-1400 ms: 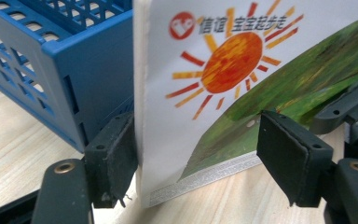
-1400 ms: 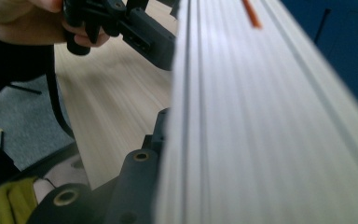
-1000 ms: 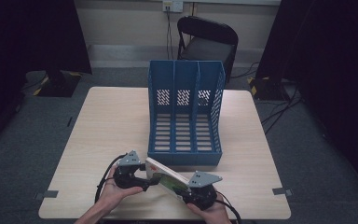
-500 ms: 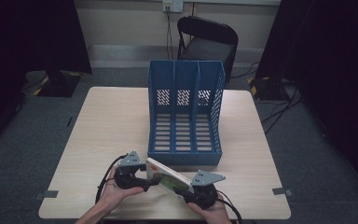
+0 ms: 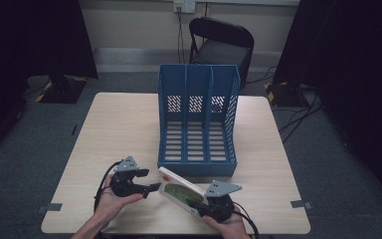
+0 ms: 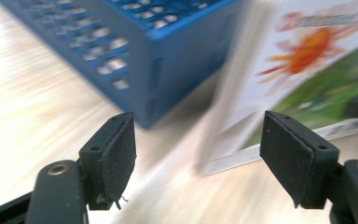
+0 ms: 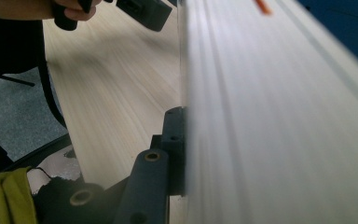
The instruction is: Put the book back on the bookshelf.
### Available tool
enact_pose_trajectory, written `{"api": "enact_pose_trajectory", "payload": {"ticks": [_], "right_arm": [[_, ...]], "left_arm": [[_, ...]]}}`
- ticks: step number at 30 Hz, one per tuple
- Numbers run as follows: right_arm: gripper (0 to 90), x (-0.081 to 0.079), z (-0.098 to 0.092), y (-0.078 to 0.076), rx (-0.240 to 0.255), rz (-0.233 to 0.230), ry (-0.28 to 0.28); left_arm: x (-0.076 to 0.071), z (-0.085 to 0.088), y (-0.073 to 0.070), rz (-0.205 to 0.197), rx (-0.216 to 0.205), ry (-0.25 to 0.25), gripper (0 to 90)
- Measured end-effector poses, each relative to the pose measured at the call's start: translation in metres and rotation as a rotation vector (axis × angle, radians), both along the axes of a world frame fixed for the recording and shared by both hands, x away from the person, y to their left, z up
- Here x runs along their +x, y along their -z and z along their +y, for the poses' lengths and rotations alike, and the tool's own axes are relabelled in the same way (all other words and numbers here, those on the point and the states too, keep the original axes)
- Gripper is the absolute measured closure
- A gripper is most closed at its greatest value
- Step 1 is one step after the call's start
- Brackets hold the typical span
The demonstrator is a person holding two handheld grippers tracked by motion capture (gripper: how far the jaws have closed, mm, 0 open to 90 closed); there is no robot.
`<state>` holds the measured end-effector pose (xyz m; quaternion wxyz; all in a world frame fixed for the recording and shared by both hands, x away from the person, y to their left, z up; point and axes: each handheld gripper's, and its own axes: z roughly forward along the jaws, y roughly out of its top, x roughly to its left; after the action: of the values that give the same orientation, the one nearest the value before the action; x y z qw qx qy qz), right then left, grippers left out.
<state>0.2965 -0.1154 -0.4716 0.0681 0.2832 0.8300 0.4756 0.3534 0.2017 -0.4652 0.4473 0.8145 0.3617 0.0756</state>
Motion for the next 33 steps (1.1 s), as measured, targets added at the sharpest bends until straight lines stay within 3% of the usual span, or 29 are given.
{"api": "enact_pose_trajectory", "payload": {"ticks": [4,9,11,16,19,21,33], "right_arm": [[76.7,-0.001,-0.001,-0.003,0.002,0.003,-0.005],[76.8,-0.001,-0.001,-0.005,0.007,0.013,-0.002],[76.8,-0.001,-0.001,-0.006,0.009,0.014,-0.004],[76.8,-0.001,-0.001,-0.010,0.013,0.010,-0.014],[76.8,-0.001,-0.003,-0.014,0.029,0.008,-0.010],[76.8,-0.001,-0.004,-0.017,0.039,0.006,-0.006],[76.8,-0.004,-0.008,-0.030,0.060,-0.012,-0.028]], "left_arm": [[0.007,0.008,0.006,0.029,0.060,-0.036,21.9],[0.010,0.005,0.012,0.057,0.140,-0.057,21.4],[0.011,0.003,0.015,0.065,0.186,-0.088,21.2],[0.013,0.000,0.025,0.072,0.248,-0.127,21.0],[0.013,-0.001,0.028,0.036,0.287,-0.146,17.4],[0.014,-0.001,0.030,0.024,0.290,-0.157,17.0],[0.013,0.005,0.041,-0.051,0.219,-0.153,7.2]]}}
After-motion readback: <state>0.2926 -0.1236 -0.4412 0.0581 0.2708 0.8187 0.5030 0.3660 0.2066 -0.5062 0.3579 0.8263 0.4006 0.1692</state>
